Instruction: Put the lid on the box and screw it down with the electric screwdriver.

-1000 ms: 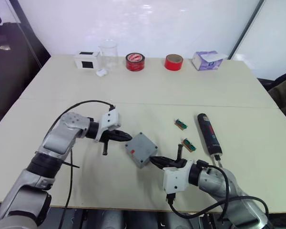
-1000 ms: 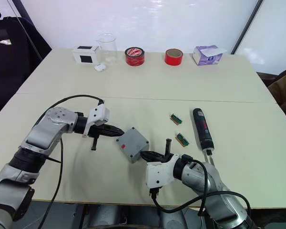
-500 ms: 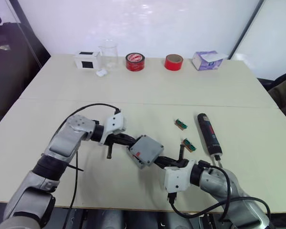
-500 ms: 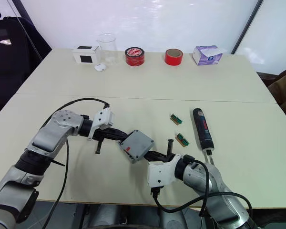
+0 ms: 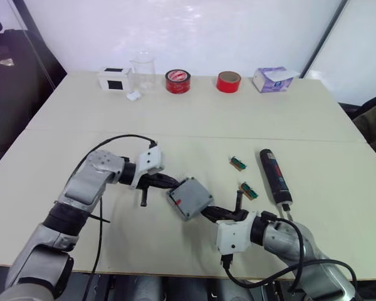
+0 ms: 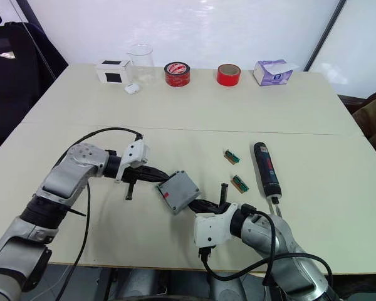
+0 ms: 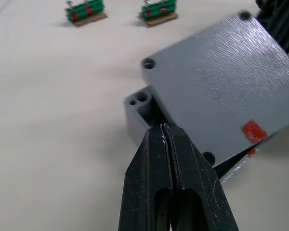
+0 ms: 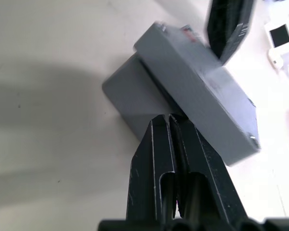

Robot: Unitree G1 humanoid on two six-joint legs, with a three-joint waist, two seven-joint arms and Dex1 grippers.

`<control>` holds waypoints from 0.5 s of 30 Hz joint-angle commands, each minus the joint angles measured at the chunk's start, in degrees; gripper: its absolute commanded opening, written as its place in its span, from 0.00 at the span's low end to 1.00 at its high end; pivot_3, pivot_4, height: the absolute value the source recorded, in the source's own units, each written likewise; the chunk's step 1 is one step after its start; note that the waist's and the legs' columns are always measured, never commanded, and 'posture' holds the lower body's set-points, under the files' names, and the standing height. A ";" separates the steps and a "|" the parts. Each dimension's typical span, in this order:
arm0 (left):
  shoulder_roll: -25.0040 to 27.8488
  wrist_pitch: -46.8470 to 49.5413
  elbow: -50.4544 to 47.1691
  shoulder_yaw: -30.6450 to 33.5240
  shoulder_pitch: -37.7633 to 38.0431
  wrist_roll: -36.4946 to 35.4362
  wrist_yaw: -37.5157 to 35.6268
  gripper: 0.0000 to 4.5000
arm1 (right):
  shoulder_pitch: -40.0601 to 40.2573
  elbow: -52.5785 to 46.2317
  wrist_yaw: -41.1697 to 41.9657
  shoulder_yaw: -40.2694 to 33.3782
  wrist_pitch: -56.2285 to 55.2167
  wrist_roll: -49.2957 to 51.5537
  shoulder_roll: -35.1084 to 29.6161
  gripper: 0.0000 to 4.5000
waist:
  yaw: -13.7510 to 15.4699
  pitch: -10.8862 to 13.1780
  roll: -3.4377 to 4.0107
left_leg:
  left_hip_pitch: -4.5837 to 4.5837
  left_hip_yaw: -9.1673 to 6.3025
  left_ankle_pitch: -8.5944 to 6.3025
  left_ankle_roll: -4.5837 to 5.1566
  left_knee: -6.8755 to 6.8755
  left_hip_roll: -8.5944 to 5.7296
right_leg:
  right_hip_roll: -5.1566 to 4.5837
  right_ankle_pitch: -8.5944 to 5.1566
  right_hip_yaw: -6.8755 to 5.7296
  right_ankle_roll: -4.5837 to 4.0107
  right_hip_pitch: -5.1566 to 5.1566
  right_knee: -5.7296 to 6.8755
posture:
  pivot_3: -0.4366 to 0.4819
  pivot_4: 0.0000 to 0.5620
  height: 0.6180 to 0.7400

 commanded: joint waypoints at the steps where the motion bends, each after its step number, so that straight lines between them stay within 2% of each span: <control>1: -0.09 0.33 -0.99 1.21 -0.74 -1.26 -0.18 0.00 | 0.40 -1.22 0.30 -1.15 0.70 0.11 -1.13 0.01 | -0.05 0.00 0.00 | 0.00 0.01 0.00 0.00 0.00 0.00 | 0.00 0.00 0.00 0.00 0.00 -0.01 | 0.48 0.27 1.00; 15: 0.68 -1.10 -0.63 0.41 -0.02 0.13 -0.81 0.00 | 1.56 -3.34 1.23 -2.54 2.23 0.94 -2.58 0.01 | 0.01 0.00 0.00 | 0.00 0.00 -0.01 0.01 0.00 0.00 | -0.01 0.00 0.00 0.00 0.00 0.00 | 0.48 0.27 1.00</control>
